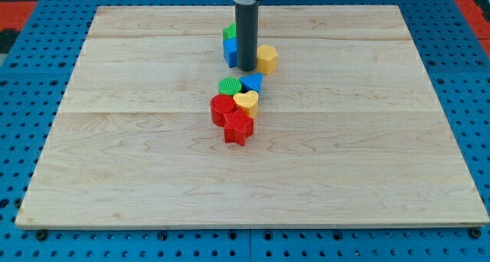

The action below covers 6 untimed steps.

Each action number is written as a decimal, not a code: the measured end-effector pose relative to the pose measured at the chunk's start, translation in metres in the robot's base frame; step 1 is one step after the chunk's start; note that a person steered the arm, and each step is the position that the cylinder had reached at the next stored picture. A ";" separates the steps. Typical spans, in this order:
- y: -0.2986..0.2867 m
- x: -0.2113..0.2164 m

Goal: Slide the blue cube and yellow hexagon towards right

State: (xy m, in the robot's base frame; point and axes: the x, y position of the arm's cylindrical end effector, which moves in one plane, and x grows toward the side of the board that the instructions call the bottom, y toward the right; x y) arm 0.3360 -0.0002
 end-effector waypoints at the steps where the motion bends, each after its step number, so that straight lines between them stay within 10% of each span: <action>1: -0.042 -0.012; 3: -0.103 -0.037; 6: 0.063 -0.003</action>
